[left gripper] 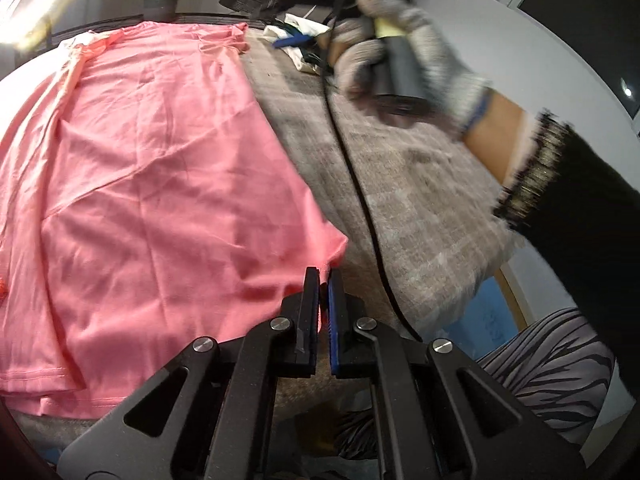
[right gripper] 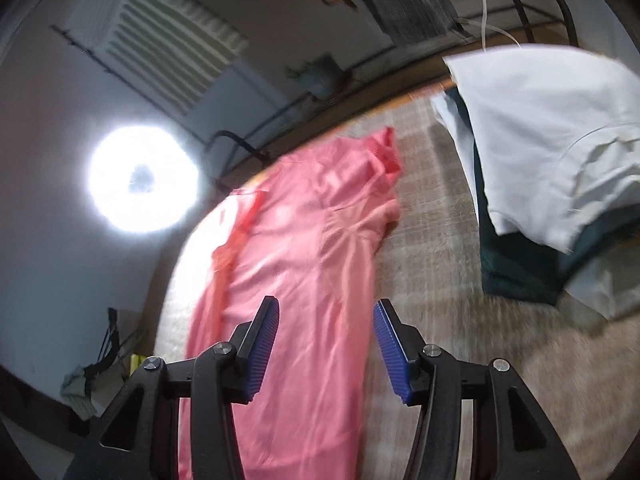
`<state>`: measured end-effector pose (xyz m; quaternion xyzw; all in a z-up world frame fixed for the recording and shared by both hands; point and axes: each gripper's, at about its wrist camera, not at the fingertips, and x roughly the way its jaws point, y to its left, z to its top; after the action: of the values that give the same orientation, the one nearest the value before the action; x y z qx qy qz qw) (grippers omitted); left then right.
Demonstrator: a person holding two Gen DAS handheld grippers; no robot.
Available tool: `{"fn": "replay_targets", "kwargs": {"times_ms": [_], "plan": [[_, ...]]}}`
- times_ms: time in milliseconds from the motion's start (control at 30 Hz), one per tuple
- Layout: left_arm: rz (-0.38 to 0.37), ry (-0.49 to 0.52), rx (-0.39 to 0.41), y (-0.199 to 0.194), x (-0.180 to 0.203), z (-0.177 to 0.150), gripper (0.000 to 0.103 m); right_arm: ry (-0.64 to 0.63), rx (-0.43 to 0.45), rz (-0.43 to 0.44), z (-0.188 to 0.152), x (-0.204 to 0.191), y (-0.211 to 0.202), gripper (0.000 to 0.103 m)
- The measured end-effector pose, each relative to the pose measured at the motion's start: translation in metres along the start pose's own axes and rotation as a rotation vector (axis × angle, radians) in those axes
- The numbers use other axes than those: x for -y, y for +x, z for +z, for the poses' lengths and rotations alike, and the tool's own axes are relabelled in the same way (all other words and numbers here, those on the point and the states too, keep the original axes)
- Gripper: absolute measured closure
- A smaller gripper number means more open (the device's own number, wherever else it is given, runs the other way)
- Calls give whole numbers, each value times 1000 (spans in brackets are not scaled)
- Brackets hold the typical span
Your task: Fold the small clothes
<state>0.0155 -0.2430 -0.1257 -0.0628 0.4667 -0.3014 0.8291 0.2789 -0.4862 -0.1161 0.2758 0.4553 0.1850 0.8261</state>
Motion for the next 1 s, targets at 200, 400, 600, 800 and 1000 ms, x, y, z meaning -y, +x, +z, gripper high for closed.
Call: {"fn": "replay_targets", "kwargs": {"times_ms": [200, 400, 600, 800, 1000], "plan": [[6, -9, 5, -3, -4, 1, 102, 109, 3, -30, 25, 29, 42, 57], [-10, -29, -3, -3, -9, 0, 102, 146, 6, 1, 39, 34, 74, 64], [-20, -65, 12, -10, -20, 0, 102, 122, 8, -69, 48, 25, 88, 98], [-54, -124, 30, -23, -34, -5, 102, 85, 58, -160, 56, 3, 81, 103], [-52, -158, 61, -41, -47, -13, 102, -30, 77, -204, 63, -46, 81, 103]]}}
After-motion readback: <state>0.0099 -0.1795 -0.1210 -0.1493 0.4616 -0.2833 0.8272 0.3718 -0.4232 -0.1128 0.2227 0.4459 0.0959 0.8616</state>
